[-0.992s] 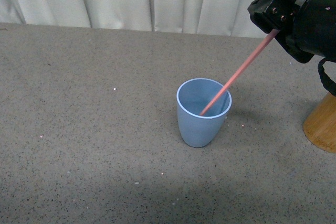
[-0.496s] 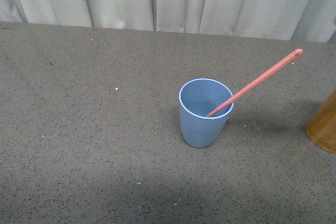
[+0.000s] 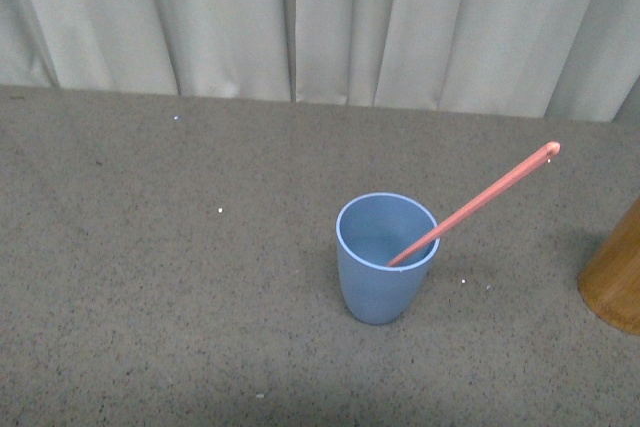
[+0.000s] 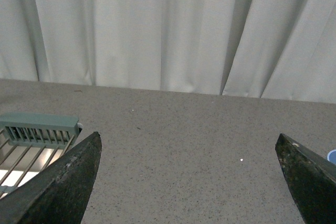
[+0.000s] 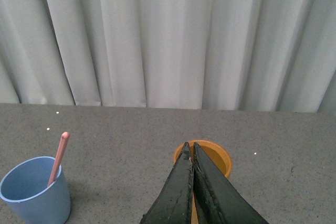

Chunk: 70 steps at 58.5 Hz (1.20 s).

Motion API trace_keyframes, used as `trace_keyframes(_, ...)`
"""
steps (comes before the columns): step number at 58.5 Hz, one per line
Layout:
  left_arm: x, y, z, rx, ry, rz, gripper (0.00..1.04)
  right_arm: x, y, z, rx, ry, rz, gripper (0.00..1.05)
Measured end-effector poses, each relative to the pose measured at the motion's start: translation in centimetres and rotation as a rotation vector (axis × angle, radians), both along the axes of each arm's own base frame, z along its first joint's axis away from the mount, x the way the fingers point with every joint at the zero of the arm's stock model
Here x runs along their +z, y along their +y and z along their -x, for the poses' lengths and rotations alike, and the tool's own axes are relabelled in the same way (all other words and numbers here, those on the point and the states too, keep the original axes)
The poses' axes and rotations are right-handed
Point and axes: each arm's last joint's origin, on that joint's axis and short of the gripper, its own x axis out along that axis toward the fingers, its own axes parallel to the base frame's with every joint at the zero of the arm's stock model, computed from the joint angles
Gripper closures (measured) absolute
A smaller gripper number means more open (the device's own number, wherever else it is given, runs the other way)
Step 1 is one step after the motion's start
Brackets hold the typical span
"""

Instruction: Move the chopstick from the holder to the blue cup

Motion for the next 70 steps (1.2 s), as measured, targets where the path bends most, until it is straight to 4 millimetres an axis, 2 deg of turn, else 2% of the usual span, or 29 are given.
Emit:
trace_keyframes(13,0.00,0.00,0.00,0.000,0.000,0.000,0.07,0.02,0.00,0.01,0.000,-0.002,0.002,1.02)
trace_keyframes(24,0.00,0.00,0.00,0.000,0.000,0.000,0.07,0.02,0.00,0.01,0.000,-0.002,0.002,0.56)
trace_keyframes(40,0.00,0.00,0.00,0.000,0.000,0.000,0.07,0.02,0.00,0.01,0.000,-0.002,0.002,0.09)
trace_keyframes(70,0.00,0.00,0.00,0.000,0.000,0.000,0.07,0.01,0.00,0.01,0.000,-0.002,0.001,0.10)
